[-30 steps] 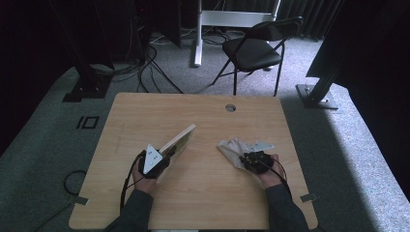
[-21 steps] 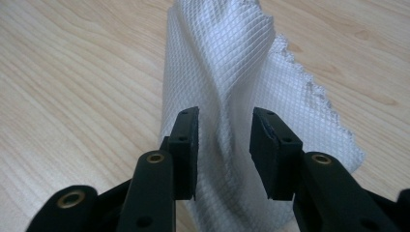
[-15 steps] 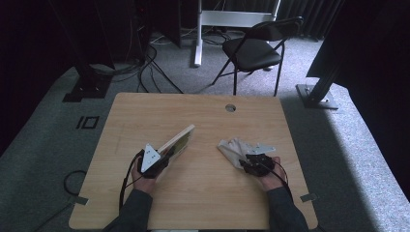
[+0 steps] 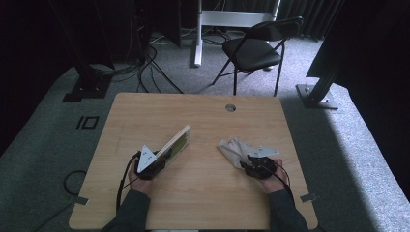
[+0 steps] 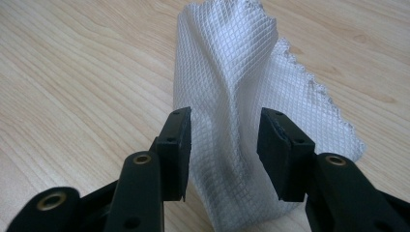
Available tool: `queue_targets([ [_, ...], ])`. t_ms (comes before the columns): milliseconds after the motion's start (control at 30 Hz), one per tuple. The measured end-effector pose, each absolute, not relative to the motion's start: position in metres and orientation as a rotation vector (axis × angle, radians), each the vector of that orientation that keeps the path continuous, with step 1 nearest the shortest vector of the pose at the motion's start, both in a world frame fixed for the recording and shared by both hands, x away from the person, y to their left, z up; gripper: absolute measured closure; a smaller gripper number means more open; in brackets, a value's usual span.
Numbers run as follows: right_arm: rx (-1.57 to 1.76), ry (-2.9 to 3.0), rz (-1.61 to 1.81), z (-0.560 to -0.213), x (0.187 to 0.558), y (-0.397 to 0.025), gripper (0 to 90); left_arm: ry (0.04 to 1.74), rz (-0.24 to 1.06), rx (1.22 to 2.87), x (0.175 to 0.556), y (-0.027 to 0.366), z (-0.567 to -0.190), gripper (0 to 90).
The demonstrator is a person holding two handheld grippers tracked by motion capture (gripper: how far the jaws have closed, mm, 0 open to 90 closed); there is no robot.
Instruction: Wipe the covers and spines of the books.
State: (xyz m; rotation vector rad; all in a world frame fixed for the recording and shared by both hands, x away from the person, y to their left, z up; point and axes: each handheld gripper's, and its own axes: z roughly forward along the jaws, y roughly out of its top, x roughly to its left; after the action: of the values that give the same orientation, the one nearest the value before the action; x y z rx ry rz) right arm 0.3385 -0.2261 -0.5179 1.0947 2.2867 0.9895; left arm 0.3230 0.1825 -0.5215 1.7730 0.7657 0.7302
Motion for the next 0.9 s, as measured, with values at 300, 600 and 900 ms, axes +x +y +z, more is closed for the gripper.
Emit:
queue_targets([
  [300,1.109,2.287,0.990,-0.520,0.337,-0.227,53.1,0.761,0.710,1.761,0.322,0.184,-0.522,66.5],
  [600,1.118,2.263,1.020,-0.519,0.333,-0.231,48.4,0.769,0.727,1.749,0.318,0.189,-0.523,56.0],
  [900,1.111,2.208,1.075,-0.516,0.326,-0.236,47.0,0.762,0.728,1.739,0.314,0.189,-0.522,51.5],
])
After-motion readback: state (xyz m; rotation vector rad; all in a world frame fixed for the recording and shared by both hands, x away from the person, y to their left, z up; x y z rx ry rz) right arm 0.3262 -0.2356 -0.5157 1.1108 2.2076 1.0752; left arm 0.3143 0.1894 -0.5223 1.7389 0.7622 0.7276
